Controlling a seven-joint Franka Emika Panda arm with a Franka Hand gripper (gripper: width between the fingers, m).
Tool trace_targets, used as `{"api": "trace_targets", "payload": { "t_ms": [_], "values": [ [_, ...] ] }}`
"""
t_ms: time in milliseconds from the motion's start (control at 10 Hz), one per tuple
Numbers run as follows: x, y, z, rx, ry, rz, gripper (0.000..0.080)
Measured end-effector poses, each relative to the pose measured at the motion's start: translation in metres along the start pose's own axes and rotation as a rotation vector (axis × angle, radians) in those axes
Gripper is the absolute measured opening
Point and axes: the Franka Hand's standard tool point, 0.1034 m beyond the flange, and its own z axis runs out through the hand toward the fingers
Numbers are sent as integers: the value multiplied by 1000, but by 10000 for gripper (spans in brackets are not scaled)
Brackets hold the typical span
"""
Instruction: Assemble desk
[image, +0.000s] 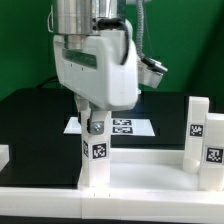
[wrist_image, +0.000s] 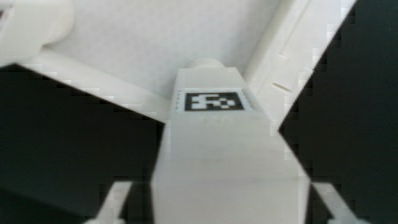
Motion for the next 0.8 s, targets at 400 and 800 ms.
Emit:
{"api": "trace_targets", "payload": {
  "t_ms": [400, 800],
  "values": [
    [-1, 0, 0, -4, -3, 182, 290],
    [-4, 0, 0, -5, -2, 13, 534]
  ]
}}
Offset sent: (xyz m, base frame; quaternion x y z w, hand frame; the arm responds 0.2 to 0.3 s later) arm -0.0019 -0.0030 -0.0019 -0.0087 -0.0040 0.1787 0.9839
